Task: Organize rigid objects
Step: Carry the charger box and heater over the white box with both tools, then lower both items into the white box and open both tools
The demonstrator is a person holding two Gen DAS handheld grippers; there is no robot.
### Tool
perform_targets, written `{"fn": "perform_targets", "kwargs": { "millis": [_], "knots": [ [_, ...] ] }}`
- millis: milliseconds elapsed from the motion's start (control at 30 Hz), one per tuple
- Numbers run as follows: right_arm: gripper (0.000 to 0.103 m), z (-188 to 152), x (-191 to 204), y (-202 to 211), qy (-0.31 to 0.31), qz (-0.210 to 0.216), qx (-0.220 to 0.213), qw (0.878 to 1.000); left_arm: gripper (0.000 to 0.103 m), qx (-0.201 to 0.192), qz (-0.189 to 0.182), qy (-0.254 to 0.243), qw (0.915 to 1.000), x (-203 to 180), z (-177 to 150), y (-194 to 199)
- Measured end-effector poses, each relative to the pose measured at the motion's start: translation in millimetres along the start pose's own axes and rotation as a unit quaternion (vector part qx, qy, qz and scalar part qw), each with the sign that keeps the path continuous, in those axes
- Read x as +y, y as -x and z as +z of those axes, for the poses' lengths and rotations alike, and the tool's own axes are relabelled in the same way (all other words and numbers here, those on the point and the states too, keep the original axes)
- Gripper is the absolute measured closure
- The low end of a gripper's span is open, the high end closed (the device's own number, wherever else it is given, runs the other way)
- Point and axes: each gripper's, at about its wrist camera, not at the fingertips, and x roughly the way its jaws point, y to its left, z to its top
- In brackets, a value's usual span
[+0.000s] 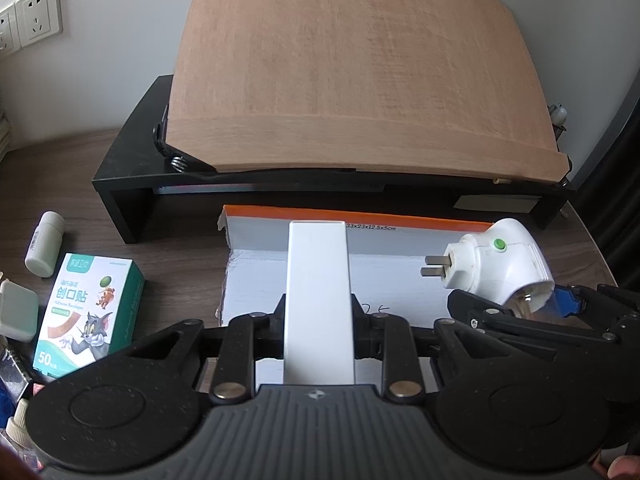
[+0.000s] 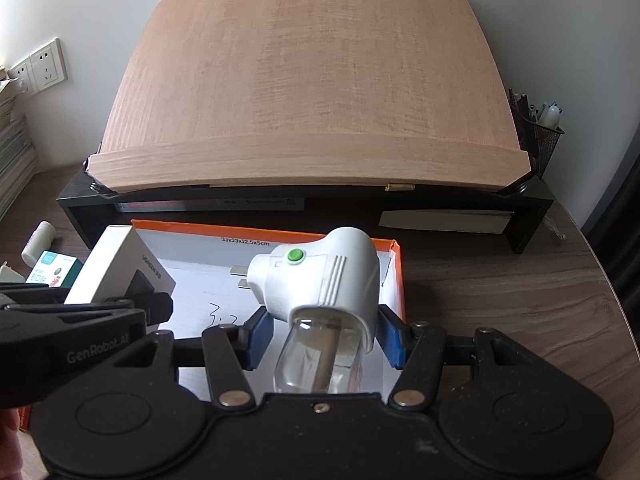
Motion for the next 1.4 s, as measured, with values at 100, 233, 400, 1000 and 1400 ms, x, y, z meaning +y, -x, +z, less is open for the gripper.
{"fn": "perform_targets", "kwargs": {
  "millis": [100,233,400,1000,1400],
  "knots": [
    [0.036,0.0,0.2,0.2,0.001,0.000,-0.001,1.000,0.076,0.000,0.000,0.000,1.0000,-0.9,0.1,-0.5],
    [0.036,0.1,-0.3,0.6,0.000,0.000,-0.001,1.000,0.076,-0.001,0.002,0.000,1.0000,-1.5,0.0,0.4],
    [0.036,0.6,-0.3,2.4,0.001,0.003,-0.003,1.000,0.076,-0.002,0.002,0.000,1.0000,-0.2,-0.5,2.0],
    [0.032,2.4,6.8,-4.5,0.028,-0.011,-0.011,0.999,0.076,0.007,0.000,0.000,1.0000,2.9,-0.6,-6.0],
    [0.028,-9.2,-11.1,31.8,0.010,-0.039,-0.053,0.998,0.076,0.017,-0.022,-0.020,0.9994,-6.7,-1.1,-28.8]
  ]
}}
